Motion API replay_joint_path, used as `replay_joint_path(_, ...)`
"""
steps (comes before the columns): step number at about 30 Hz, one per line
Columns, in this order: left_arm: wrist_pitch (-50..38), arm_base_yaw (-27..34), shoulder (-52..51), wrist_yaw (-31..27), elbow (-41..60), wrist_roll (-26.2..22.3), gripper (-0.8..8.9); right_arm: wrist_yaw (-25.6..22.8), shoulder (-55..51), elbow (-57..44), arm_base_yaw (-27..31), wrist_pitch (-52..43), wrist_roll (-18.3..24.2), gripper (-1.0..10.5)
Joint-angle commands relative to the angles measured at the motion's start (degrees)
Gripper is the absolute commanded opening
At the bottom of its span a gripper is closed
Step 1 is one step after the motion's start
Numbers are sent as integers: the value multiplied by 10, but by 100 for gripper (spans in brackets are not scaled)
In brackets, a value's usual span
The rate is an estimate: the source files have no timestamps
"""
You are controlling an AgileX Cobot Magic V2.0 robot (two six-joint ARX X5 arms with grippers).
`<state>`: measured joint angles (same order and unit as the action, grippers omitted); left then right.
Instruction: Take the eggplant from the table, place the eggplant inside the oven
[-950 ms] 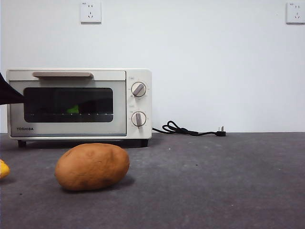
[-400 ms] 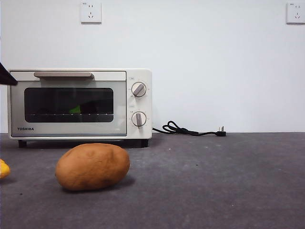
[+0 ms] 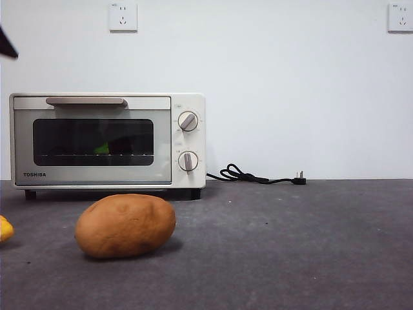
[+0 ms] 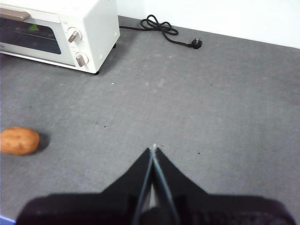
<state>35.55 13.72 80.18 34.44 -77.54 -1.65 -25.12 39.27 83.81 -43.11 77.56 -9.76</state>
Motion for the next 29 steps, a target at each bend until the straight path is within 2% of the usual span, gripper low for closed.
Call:
replay_joint_path(1,37,-24,-43,-31,2,0,-5,5,0,-5,0,14,-6,-11)
replay_joint_path(8,124,-90,-157,-67,2,0,-5,57,0,-5,0,14,-5,-11)
replay_joint_path(14,202,-135,-255,-123,2,2,-5,82,0,-5,0,14,-5,-11)
replay_joint_path(17,245,-142,-302,-150,2,2,-6,93,0,-5,0,14,-5,-11)
replay_joint_path(22,306,-142,-366,-156,2,1,-5,107,0,-5,0,14,-5,-11)
replay_joint_path(29,330,-142,-423,-157,2,2,-5,108,0,-5,0,14,-5,-11)
